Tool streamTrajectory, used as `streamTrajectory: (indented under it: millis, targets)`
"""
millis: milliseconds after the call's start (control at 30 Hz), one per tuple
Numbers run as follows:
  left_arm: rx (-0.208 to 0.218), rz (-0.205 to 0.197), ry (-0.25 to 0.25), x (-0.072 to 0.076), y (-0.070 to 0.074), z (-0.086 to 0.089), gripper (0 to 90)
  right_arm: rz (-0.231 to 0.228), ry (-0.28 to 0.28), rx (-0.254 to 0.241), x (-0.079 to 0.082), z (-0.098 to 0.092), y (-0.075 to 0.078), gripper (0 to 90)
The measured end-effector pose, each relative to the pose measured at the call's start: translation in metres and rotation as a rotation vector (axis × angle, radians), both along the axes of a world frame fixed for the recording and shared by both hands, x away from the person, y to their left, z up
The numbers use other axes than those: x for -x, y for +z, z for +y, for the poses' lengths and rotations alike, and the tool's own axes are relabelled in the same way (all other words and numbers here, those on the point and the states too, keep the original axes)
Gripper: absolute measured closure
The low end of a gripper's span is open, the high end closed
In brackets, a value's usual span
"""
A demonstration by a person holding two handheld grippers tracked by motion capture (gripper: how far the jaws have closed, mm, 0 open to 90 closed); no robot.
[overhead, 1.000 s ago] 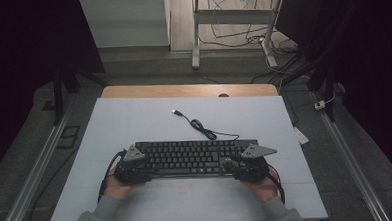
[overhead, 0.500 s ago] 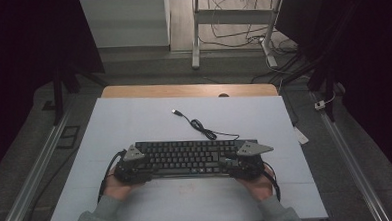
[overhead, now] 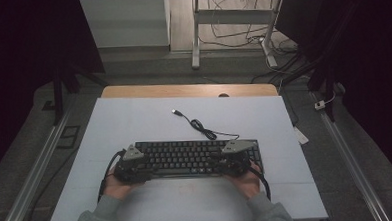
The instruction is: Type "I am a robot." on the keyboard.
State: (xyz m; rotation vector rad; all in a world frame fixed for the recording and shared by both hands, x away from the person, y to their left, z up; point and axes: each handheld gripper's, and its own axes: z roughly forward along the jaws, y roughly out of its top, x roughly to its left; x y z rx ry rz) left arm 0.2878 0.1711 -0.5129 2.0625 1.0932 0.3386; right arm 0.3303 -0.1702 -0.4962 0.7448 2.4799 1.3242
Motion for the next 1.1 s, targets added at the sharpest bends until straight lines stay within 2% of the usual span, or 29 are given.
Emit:
streamTrajectory:
  millis: [167,467,1100]
  targets:
    - [0.002,0.0,-0.001,0.0,0.0,0.0,41.2,0.016,0.021,0.0,-0.005,0.009,-0.001,89.4]
    - [0.007,0.001,0.002,-0.001,0.0,0.001,41.0,0.043,-0.001,-0.013,-0.02,0.03,-0.01,89.4]
    - [-0.003,0.009,-0.01,-0.002,-0.002,-0.001,40.3,0.063,-0.016,0.045,-0.038,0.059,-0.014,89.3]
